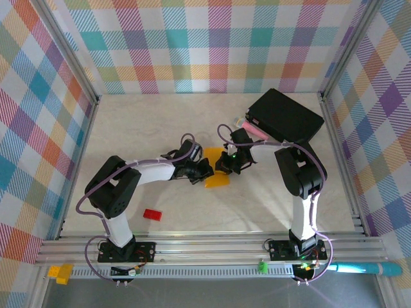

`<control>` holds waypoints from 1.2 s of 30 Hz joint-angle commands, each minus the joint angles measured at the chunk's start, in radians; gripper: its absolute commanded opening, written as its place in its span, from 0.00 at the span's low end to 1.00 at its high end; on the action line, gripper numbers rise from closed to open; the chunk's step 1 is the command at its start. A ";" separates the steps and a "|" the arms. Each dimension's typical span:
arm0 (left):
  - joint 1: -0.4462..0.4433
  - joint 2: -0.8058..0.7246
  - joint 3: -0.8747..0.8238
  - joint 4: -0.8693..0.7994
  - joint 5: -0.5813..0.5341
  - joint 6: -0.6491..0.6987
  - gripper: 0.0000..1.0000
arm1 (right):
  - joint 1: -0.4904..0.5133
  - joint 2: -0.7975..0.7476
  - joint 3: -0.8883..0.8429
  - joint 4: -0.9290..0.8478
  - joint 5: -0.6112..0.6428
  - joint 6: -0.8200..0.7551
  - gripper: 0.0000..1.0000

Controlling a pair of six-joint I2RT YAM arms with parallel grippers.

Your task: Fold a paper plane with a square sheet of paper (pick it up from the middle)

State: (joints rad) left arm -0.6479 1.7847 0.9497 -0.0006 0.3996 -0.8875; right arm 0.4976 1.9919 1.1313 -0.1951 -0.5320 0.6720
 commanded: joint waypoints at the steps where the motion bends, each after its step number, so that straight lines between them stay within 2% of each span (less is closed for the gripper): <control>1: -0.009 0.010 -0.015 0.005 0.009 -0.021 0.03 | 0.002 0.077 -0.034 -0.095 0.119 0.012 0.02; 20: -0.013 0.087 0.003 0.033 0.038 -0.017 0.01 | 0.003 0.089 -0.030 -0.098 0.119 0.015 0.02; 36: -0.019 0.039 -0.097 -0.053 0.051 0.003 0.00 | -0.002 0.149 -0.036 -0.181 0.201 0.022 0.01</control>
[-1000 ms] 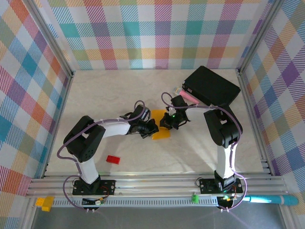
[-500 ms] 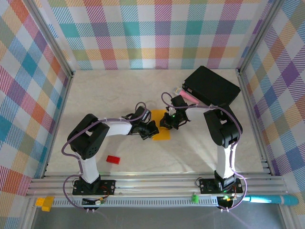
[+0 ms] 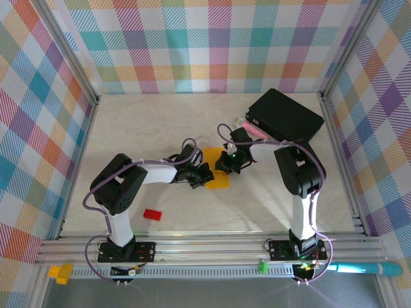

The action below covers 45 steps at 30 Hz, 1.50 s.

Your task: Fold a paper plane with a square sheet of paper (pick it up from the middle)

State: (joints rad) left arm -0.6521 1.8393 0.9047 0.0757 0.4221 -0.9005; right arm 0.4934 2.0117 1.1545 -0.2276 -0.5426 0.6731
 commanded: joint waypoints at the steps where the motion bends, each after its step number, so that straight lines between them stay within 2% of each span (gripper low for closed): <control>1: -0.016 -0.023 -0.056 -0.145 0.030 0.022 0.00 | 0.001 0.130 -0.059 -0.151 0.215 0.022 0.00; 12: -0.026 -0.149 -0.170 -0.230 0.024 0.041 0.00 | -0.002 0.148 -0.050 -0.150 0.222 0.027 0.00; 17: -0.024 -0.242 -0.118 -0.297 -0.049 0.076 0.00 | -0.001 0.138 -0.049 -0.137 0.201 0.025 0.00; 21: -0.013 -0.310 -0.075 -0.251 -0.103 0.081 0.00 | -0.003 0.124 -0.043 -0.126 0.190 0.024 0.00; 28: -0.006 -0.151 0.022 -0.129 -0.019 0.059 0.00 | -0.003 0.122 -0.019 -0.113 0.169 0.027 0.01; 36: -0.001 -0.049 0.036 -0.144 -0.058 0.055 0.00 | -0.003 0.097 0.000 -0.079 0.128 0.010 0.01; 45: -0.001 -0.040 -0.013 -0.229 -0.114 0.071 0.00 | -0.001 0.007 0.080 -0.058 0.061 -0.079 0.02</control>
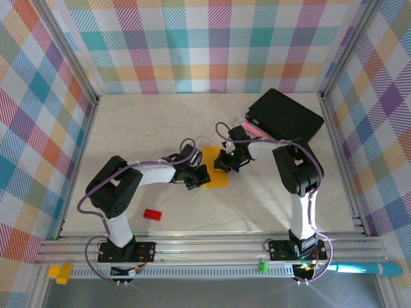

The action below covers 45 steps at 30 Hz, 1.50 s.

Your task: Fold a paper plane with a square sheet of paper (pick it up from the middle)

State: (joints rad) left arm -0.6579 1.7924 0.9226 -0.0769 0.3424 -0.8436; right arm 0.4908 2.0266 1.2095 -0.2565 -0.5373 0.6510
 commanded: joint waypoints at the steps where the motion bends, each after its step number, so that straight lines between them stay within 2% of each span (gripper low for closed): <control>1: 0.004 0.007 -0.031 -0.078 -0.038 0.015 0.00 | 0.002 -0.021 0.028 -0.029 0.053 -0.067 0.03; 10: 0.004 0.017 -0.030 -0.076 -0.035 0.016 0.00 | 0.046 -0.089 -0.017 -0.049 0.068 -0.096 0.04; 23: 0.004 0.020 -0.031 -0.090 -0.039 0.015 0.00 | 0.073 -0.024 -0.027 -0.054 0.100 -0.112 0.02; 31: 0.004 0.022 -0.065 -0.105 -0.046 0.000 0.00 | -0.002 0.010 -0.040 -0.023 0.123 -0.151 0.02; 39: 0.004 0.011 -0.105 -0.080 -0.042 -0.016 0.00 | -0.141 0.026 -0.036 0.037 0.103 -0.172 0.04; 45: 0.004 -0.018 -0.045 -0.052 -0.017 -0.008 0.00 | -0.157 -0.060 -0.037 0.062 0.057 -0.147 0.06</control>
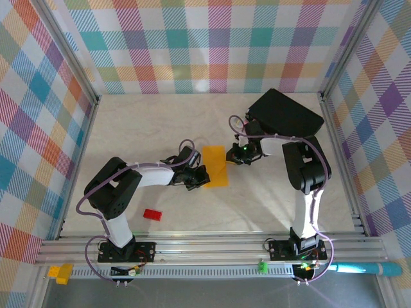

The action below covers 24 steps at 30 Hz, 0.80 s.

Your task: Fold a paper plane with a square sheet of paper (pick it up from the middle)

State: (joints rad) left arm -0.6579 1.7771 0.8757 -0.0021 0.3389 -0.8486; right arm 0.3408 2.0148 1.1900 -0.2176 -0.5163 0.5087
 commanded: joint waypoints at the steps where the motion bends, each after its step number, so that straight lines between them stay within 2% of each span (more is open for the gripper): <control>1: 0.004 -0.014 0.021 -0.120 -0.009 0.000 0.00 | -0.007 -0.069 -0.024 0.026 0.029 0.004 0.07; 2: 0.005 -0.028 0.044 -0.114 -0.008 0.003 0.00 | -0.006 -0.105 -0.038 0.032 0.024 0.019 0.08; 4: 0.006 -0.057 0.080 -0.102 -0.012 0.007 0.06 | -0.006 -0.159 -0.065 0.037 0.025 0.042 0.12; 8: 0.027 -0.095 0.107 -0.044 -0.015 0.006 0.19 | -0.007 -0.264 -0.145 0.043 0.029 0.108 0.25; 11: 0.043 -0.086 0.118 -0.024 -0.009 0.040 0.24 | -0.006 -0.311 -0.203 0.059 0.019 0.167 0.36; 18: 0.047 0.004 0.128 0.020 -0.010 0.098 0.24 | 0.009 -0.323 -0.296 0.141 -0.044 0.275 0.44; 24: 0.056 0.060 0.150 0.034 -0.015 0.102 0.23 | 0.031 -0.286 -0.288 0.163 -0.047 0.316 0.45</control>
State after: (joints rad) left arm -0.6144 1.8256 0.9962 0.0074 0.3298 -0.7689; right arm 0.3607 1.7065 0.8902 -0.0921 -0.5362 0.7815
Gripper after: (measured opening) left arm 0.234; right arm 0.454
